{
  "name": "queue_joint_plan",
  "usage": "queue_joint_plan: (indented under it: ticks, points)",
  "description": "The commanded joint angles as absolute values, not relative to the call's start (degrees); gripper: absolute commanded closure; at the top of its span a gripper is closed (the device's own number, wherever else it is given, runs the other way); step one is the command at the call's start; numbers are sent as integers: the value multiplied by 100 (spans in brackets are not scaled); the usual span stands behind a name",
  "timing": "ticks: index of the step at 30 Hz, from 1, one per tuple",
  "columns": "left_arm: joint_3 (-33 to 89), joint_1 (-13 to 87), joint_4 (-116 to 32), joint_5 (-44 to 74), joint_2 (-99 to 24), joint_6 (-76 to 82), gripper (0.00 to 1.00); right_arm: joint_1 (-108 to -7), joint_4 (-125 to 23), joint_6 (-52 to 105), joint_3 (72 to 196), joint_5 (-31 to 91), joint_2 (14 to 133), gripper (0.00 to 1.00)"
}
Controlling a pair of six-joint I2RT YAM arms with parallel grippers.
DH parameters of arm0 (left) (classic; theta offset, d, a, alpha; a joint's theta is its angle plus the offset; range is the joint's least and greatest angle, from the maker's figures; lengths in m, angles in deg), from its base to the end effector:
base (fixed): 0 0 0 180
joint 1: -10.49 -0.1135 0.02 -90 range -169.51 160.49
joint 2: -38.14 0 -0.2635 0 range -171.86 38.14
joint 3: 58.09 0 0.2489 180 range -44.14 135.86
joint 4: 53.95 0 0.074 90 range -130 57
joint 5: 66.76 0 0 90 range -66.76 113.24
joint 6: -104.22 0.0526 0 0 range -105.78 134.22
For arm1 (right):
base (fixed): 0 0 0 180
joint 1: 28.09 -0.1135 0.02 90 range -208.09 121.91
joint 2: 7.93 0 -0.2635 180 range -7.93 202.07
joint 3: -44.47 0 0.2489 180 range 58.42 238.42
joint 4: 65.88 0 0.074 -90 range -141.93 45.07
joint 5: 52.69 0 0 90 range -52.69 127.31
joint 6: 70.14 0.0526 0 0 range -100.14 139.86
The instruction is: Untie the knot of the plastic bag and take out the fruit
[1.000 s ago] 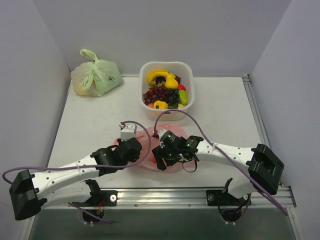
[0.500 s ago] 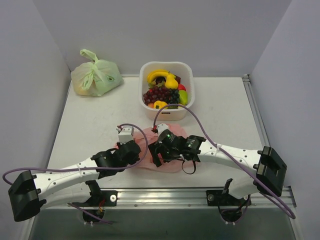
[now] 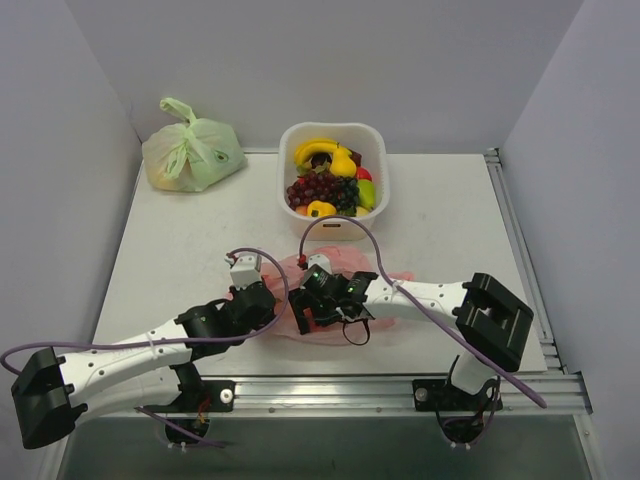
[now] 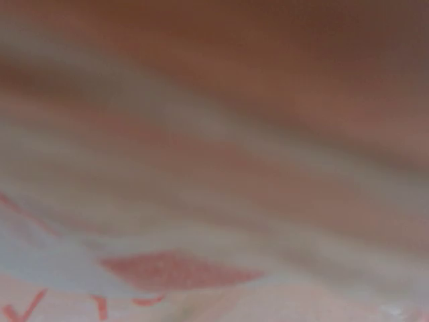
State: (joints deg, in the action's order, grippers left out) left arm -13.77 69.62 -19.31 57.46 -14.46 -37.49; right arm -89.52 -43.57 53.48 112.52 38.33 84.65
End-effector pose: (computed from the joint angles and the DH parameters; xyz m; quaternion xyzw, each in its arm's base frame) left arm 0.1241 -0.1499 0.2070 -0.0606 0.8820 -0.1612 0.4387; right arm 0.1658 0.3024 0.1811 -0.2203 0.9034 0.2657 0.2545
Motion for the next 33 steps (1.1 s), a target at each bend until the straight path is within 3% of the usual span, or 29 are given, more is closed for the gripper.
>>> queue_joint_plan:
  ticks: [1, 3, 5, 6, 8, 9, 15, 20, 24, 27, 33]
  points:
    - [-1390, 6911, -2215, 5743, -1362, -3781, 100, -8891, -4103, 5492, 11598, 3837, 8514, 9]
    - [-1390, 6867, -2259, 5691, -1371, -3729, 100, -8891, -4050, 5484, 11616, 3836, 8532, 11]
    - [-1364, 6841, -2277, 5673, -1397, -3694, 100, -8900, -4050, 5484, 11555, 3898, 8445, 21]
    - [-1355, 6789, -2303, 5664, -1398, -3624, 100, -8900, -4059, 5457, 11537, 3994, 8288, 35]
    - [-1329, 6727, -2330, 5621, -1406, -3536, 99, -8900, -4085, 5396, 11450, 4056, 8094, 48]
    - [-1311, 6692, -2373, 5594, -1424, -3413, 100, -8900, -4085, 5361, 11423, 4100, 7875, 60]
    - [-961, 6138, -2331, 5111, -1652, -2597, 99, -8900, -4103, 5001, 11335, 4407, 6900, 82]
    - [-539, 5866, -2059, 4891, -1758, -1753, 99, -8891, -4699, 4291, 11229, 4662, 6011, 84]
    - [-73, 5681, -1803, 4715, -1802, -1033, 100, -8760, -5148, 3640, 11273, 4872, 5361, 80]
    - [51, 5584, -1829, 4601, -1837, -462, 99, -8313, -5368, 3358, 11431, 5215, 5272, 75]
    - [-203, 5531, -1934, 4575, -1837, -248, 100, -6854, -5772, 3286, 11818, 5085, 5639, 74]
